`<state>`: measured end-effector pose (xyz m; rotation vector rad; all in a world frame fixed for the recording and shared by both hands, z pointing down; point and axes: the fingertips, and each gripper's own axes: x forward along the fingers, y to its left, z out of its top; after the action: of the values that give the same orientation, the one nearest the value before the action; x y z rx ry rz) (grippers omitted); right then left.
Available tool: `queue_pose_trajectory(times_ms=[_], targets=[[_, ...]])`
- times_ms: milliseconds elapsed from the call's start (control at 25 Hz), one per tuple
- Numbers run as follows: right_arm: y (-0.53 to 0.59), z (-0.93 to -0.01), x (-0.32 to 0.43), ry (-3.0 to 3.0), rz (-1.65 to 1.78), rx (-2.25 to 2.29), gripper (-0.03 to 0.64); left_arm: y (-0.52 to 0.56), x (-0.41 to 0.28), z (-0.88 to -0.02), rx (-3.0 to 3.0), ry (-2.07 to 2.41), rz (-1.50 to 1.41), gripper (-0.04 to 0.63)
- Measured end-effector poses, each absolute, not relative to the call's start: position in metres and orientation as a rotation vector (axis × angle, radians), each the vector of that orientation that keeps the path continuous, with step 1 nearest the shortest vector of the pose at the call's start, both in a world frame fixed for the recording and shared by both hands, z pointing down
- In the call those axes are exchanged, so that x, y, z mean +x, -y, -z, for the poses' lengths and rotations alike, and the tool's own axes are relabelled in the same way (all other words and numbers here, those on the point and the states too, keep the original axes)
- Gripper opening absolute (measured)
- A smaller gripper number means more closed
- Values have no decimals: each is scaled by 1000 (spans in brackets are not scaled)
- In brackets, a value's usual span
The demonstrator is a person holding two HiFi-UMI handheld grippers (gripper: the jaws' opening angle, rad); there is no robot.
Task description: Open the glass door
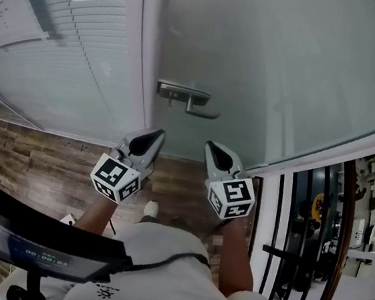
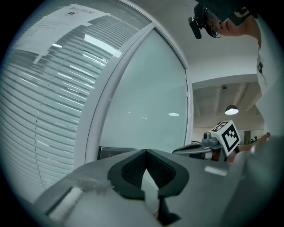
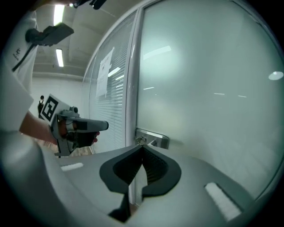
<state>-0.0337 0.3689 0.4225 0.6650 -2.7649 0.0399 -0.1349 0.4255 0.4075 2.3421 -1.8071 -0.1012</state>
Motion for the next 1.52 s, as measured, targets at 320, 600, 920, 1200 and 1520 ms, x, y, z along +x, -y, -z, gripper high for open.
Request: queue_pose_trajectory(times_ms=[320,600,920,1200,1520], targets=[[-310,-446,-56,2562,307,633,9,-399,-136,-411,2330,1804,90,3],[-266,-471,-57,2355,603,560,14,-382,-143,-423,2253,1847,63,3],[-253,-503,-62,2167,894,366,196,-370,-142,-433,2188,1886,52,3],[-258,-511,-81,2107,1059,416,140,-370,-142,-429,2166,1931,46,3],[-257,-510,-81,2261,897,516,152,-380,-142,-433,2136,1944,33,3]])
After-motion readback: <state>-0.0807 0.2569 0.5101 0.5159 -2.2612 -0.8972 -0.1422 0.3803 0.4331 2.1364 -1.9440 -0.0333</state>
